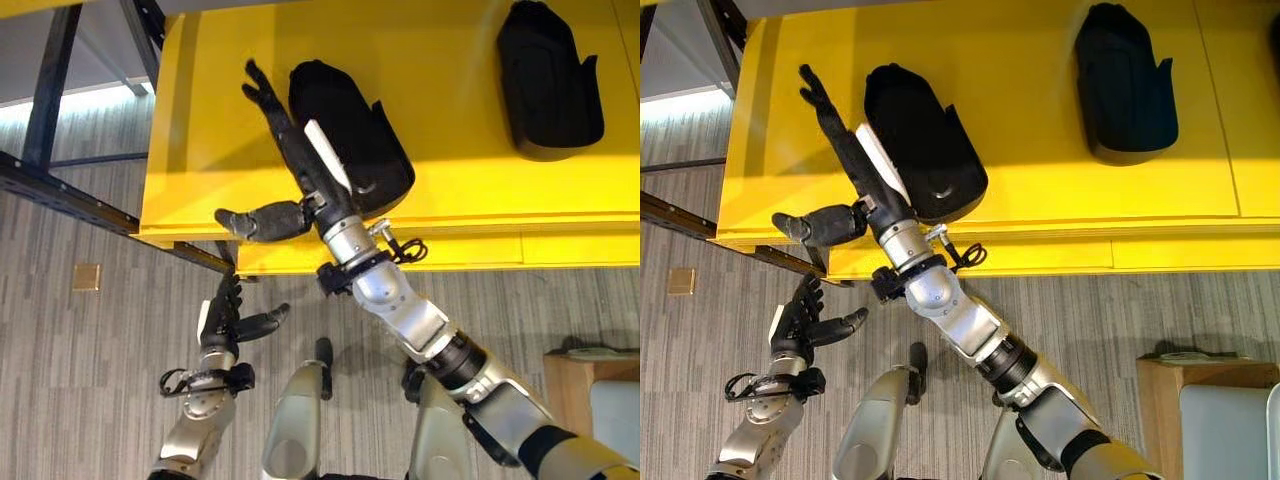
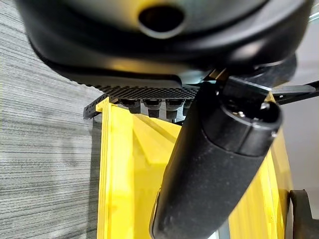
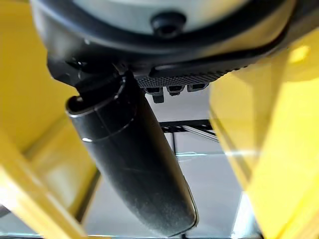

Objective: Move parts from the plastic box to the shelf.

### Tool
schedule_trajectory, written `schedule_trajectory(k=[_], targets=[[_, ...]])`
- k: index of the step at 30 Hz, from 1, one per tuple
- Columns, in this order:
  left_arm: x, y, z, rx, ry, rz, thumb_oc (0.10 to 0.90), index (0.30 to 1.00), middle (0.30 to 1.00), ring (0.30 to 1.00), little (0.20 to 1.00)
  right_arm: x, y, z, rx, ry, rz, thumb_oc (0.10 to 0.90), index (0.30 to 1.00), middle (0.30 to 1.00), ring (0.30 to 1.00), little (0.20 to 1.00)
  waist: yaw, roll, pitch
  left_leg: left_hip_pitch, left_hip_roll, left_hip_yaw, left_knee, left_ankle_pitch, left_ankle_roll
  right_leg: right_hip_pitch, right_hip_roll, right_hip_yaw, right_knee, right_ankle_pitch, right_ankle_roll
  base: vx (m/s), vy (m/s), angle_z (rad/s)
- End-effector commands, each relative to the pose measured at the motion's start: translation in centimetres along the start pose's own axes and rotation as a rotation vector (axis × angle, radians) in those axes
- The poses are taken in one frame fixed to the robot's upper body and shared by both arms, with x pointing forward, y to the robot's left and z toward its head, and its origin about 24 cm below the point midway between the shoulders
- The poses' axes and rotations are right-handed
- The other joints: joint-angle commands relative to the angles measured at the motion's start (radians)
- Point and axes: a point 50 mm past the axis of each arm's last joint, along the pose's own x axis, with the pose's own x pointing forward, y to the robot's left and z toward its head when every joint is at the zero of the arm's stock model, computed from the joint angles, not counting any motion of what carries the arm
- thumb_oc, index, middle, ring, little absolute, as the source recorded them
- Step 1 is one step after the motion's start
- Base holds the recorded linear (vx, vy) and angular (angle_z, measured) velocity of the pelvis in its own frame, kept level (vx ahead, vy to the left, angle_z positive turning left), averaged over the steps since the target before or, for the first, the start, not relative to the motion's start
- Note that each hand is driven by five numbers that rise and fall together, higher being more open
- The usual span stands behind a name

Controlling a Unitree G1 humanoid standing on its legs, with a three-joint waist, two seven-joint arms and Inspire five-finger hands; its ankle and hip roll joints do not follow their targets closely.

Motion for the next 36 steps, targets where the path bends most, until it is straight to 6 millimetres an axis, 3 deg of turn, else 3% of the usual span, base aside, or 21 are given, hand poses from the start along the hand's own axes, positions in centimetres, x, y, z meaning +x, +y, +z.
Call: schedule_trajectory(k=[1, 6, 15, 19, 24, 36], targets=[[-0.2, 1.3, 3.6, -0.001, -0.191, 0.013, 0.9, 1.0, 1.0, 1.0, 1.0, 1.4, 0.8, 9.0, 0.171, -0.451, -0.016, 0.9, 1.0, 1.0, 1.0, 1.0, 0.012, -0.037, -0.044, 0.045, 0.025, -0.014, -0.043, -0.007, -0.029, 0.078, -0.085, 0.035, -0.058, 0.068, 0.089, 0.0, 0.0, 0.0], [-0.1, 1.3, 3.2, 0.02, -0.177, -0.001, 0.9, 1.0, 1.0, 1.0, 1.0, 1.0, 0.8, 8.7, 0.2, -0.439, 0.018, 0.9, 1.0, 1.0, 1.0, 1.0, 0.007, -0.048, -0.083, 0.09, 0.022, -0.015, -0.125, 0.027, -0.031, 0.13, -0.078, 0.022, -0.143, 0.101, 0.094, 0.02, -0.014, -0.09], [-0.1, 2.2, 4.9, -0.016, -0.245, 0.023, 0.9, 1.0, 1.0, 1.0, 1.0, -0.7, -2.0, 6.1, 0.262, -0.316, 0.002, 0.9, 1.0, 1.0, 1.0, 1.0, -0.021, -0.081, -0.143, 0.163, 0.034, 0.006, -0.252, 0.079, -0.037, 0.181, -0.061, 0.007, -0.251, 0.144, 0.105, 0.03, -0.015, -0.07], [-0.7, 2.9, 5.7, -0.044, -0.286, 0.035, 0.9, 1.0, 1.0, 1.0, 1.0, -2.2, -3.6, 5.1, 0.223, -0.276, -0.027, 0.9, 1.0, 1.0, 1.0, 1.0, -0.029, -0.092, -0.165, 0.196, 0.04, 0.014, -0.303, 0.1, -0.043, 0.207, -0.053, 0.001, -0.293, 0.154, 0.111, 0.03, -0.033, -0.08], [-1.9, 2.9, 8.4, -0.085, -0.412, 0.011, 0.9, 1.0, 1.0, 1.0, 1.0, -4.3, -6.2, 3.5, 0.154, -0.197, -0.088, 0.9, 1.0, 1.0, 1.0, 1.0, -0.042, -0.095, -0.197, 0.235, 0.05, 0.024, -0.366, 0.129, -0.054, 0.23, -0.038, -0.007, -0.338, 0.163, 0.117, 0.02, -0.021, -0.03], [-4.7, 3.7, 11.3, -0.181, -0.54, -0.052, 0.9, 1.0, 1.0, 1.0, 1.0, -10.3, -10.3, 1.5, 0.093, -0.026, -0.155, 0.9, 1.0, 1.0, 1.0, 1.0, -0.065, -0.08, -0.271, 0.292, 0.079, 0.033, -0.491, 0.2, -0.075, 0.285, -0.005, -0.032, -0.426, 0.184, 0.123, 0.03, -0.031, 0.0]])
